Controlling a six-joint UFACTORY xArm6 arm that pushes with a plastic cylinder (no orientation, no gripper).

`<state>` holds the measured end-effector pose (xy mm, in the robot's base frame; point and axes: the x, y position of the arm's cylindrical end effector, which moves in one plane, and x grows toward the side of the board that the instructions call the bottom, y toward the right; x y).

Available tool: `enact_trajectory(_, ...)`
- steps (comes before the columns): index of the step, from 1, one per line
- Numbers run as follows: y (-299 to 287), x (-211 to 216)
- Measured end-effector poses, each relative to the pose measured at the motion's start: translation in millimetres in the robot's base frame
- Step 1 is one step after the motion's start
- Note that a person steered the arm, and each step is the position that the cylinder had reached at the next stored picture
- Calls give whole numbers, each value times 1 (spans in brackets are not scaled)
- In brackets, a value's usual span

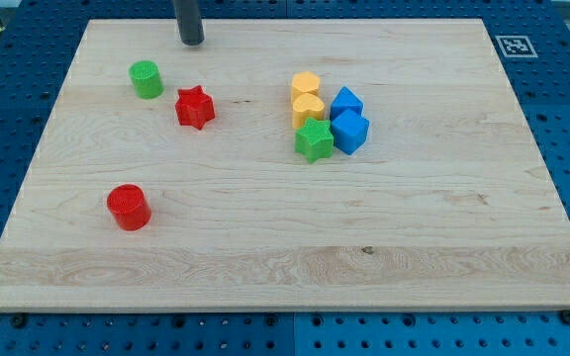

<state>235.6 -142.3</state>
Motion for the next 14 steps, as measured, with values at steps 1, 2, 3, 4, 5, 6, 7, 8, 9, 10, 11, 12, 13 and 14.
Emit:
enact_trajectory(1,-17,0)
enact_trajectory(2,-36,0)
enact_trajectory(3,-36,0)
enact_trajectory(4,-47,0)
enact_trajectory(5,-73,0)
enact_trajectory(6,-96,2)
enact_trajectory(7,-104,34)
enact_trajectory(8,-106,68)
enact_trajectory(9,-106,76)
enact_trajectory(10,-103,94)
enact_trajectory(11,-81,94)
enact_trajectory(12,-65,94)
enact_trajectory(13,-57,94)
enact_trajectory(14,-42,93)
